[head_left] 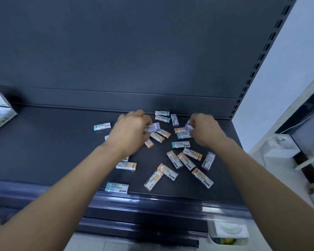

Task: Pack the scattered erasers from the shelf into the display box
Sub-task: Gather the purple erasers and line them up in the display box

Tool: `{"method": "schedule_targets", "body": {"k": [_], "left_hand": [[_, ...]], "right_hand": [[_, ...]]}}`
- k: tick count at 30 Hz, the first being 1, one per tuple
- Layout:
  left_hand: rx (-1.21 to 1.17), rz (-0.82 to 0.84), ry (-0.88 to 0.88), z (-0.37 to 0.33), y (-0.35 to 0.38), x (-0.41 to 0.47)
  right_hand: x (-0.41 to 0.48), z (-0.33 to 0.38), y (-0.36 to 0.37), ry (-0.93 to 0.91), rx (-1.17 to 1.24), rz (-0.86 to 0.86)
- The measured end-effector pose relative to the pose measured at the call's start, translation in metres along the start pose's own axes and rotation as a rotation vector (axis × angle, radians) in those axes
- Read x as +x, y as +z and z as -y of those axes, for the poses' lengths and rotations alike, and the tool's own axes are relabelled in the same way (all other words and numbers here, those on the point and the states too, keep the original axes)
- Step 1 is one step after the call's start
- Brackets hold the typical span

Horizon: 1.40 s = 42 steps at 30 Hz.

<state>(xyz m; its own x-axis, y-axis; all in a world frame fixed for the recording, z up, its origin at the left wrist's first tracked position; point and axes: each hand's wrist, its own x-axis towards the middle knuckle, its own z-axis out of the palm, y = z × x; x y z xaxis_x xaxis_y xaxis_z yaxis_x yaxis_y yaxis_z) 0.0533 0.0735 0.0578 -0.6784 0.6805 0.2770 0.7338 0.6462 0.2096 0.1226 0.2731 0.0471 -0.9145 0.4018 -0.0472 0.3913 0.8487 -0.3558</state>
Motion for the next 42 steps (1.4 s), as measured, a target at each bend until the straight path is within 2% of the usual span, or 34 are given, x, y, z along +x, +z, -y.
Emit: {"method": "schedule_targets", "body": {"k": [7,14,20,25,33,42], "left_hand": [[0.061,-0.107,-0.112,0.032,-0.054,-0.048],[0.102,-0.208,-0.25,0.104,-0.108,-0.132],[0.128,-0.264,-0.322,0.196,-0.162,-0.208],[0.147,-0.276,-0.361,0.268,-0.194,-0.259],[0.145,-0.283,-0.384,0.342,-0.21,-0.279],[0.199,-0.24,-0.412,0.426,-0.207,-0.257]], "right_hand": [[-0.012,0.087,-0.016,-0.251,0.061,-0.024],[-0.045,0.215,0.01,-0.439,0.051,-0.046],[-0.077,0.341,0.047,-0.5,-0.024,-0.107],[-0.097,0.424,0.072,-0.544,0.005,-0.142],[-0.093,0.492,0.094,-0.572,-0.047,-0.177],[-0.033,0.549,0.132,-0.599,-0.01,-0.129]]}}
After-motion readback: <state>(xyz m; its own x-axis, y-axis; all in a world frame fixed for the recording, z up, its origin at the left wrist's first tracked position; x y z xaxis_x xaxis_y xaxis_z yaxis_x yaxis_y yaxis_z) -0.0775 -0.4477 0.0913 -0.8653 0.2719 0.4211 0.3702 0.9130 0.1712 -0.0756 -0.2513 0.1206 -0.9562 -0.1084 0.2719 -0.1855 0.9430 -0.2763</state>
